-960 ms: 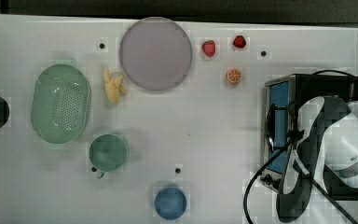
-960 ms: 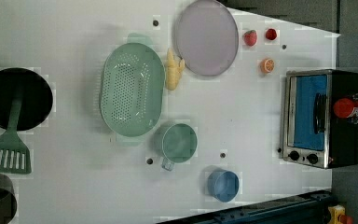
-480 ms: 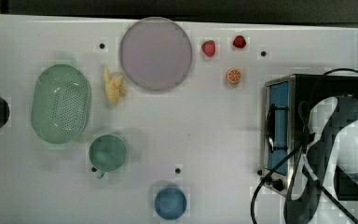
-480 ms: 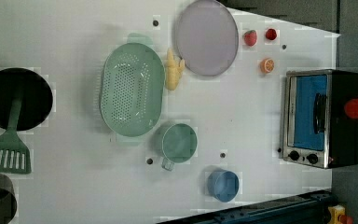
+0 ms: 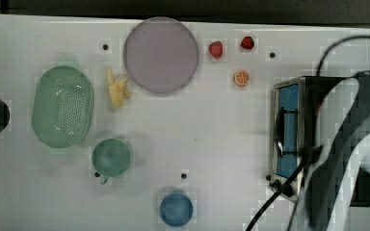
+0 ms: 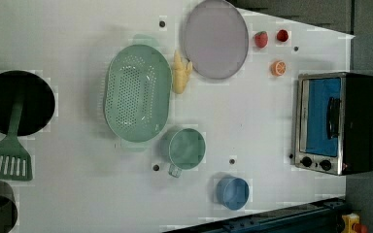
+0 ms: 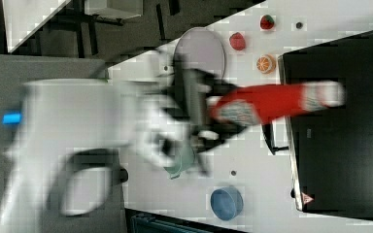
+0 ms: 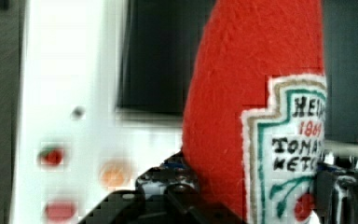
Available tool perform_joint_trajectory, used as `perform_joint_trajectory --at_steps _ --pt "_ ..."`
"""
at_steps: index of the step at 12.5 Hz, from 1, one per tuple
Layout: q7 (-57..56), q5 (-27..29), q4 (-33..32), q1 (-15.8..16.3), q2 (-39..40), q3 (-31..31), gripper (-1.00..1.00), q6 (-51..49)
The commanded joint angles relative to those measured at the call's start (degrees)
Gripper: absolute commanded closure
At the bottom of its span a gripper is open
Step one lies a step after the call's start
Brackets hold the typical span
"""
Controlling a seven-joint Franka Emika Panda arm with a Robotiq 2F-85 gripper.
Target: Pick Ketchup from oven and place it on table.
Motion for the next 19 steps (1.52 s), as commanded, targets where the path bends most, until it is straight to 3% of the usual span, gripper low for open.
perform_joint_trajectory --at_steps 1,5,10,19 --pt "0.35 0.97 4.04 6.43 -4.96 8.69 -0.27 -6.24" --pt "0.35 0.97 2.46 8.63 -5.51 18.18 -0.26 -10.68" --pt "0.44 -0.13 -7.08 9.31 -5.51 23.79 -0.26 -7.52" --pt "0.44 -1.20 -36.46 9.12 -2.36 22.22 -0.27 26.56"
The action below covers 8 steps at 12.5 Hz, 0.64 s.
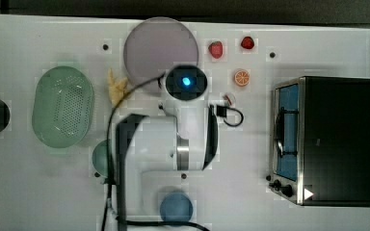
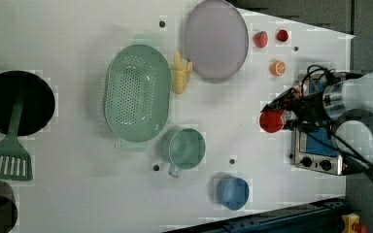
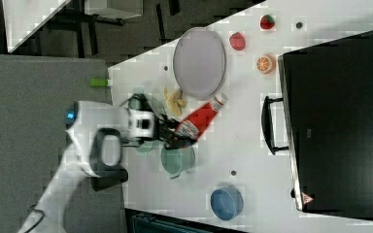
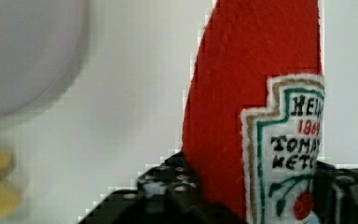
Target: Pick Ketchup from oven and place it on table.
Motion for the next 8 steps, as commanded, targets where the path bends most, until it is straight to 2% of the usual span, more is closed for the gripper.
perform_joint_trajectory --at_steps 1,5,8 --pt "0.29 -0.31 -3.43 -0.25 1.09 -0.98 -0.26 9.39" --pt "0.32 -0.19 -4.09 -0.35 7.42 -1.15 -0.27 14.48" --pt "0.48 -0.20 -4.51 -0.36 8.68 -1.62 -0.32 17.44"
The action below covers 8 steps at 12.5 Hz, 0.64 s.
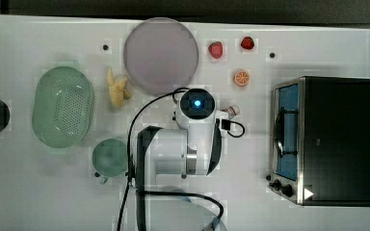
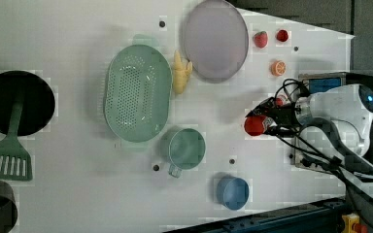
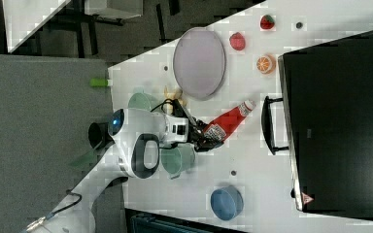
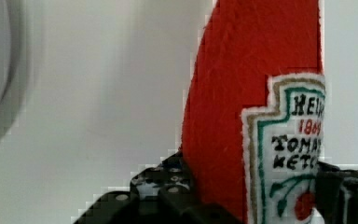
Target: Pick Ketchup from oven and place it on table.
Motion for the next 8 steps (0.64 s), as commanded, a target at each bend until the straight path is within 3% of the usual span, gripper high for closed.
perform_joint_trajectory --at_steps 1,3,8 --pt "0.66 -0.05 0.51 0.08 0.35 -0.13 -0.52 3.17" --pt "0.72 -0.05 0.56 0.08 0.31 -0.21 -0.96 3.20" --pt "4.64 -0.05 3.53 0.15 -5.76 -0.08 -1.00 0.40"
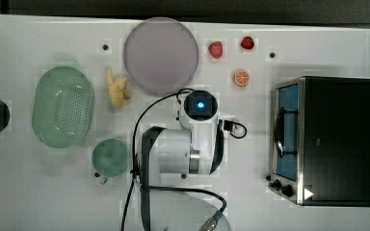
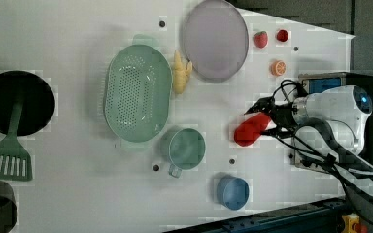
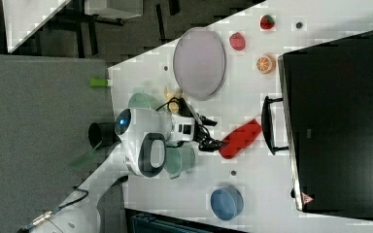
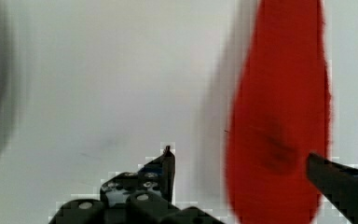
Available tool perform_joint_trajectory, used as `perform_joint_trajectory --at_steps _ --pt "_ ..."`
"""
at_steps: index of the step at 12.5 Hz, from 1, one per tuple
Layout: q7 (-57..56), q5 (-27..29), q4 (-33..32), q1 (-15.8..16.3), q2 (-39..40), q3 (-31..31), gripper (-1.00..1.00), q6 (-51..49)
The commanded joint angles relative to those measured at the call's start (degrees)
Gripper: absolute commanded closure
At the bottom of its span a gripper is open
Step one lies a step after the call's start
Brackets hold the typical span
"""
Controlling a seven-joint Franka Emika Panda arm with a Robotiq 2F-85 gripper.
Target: Pick Ketchup from oven and place it on table.
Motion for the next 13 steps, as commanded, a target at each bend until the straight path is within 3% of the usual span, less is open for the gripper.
perform_joint_trajectory --at_steps 1,5,9,13 --pt "3.61 -0.23 4.92 0.68 -9.78 0.46 -1.00 -3.14" --pt "3.61 -0.29 16.44 0.64 -17.82 0.38 -1.00 -16.30" --pt "3.59 -0.41 27.95 0.61 -20.96 0.35 -1.00 -40.06" --pt "3.56 -0.61 36.07 0.53 -21.94 0.08 -1.00 -49.59"
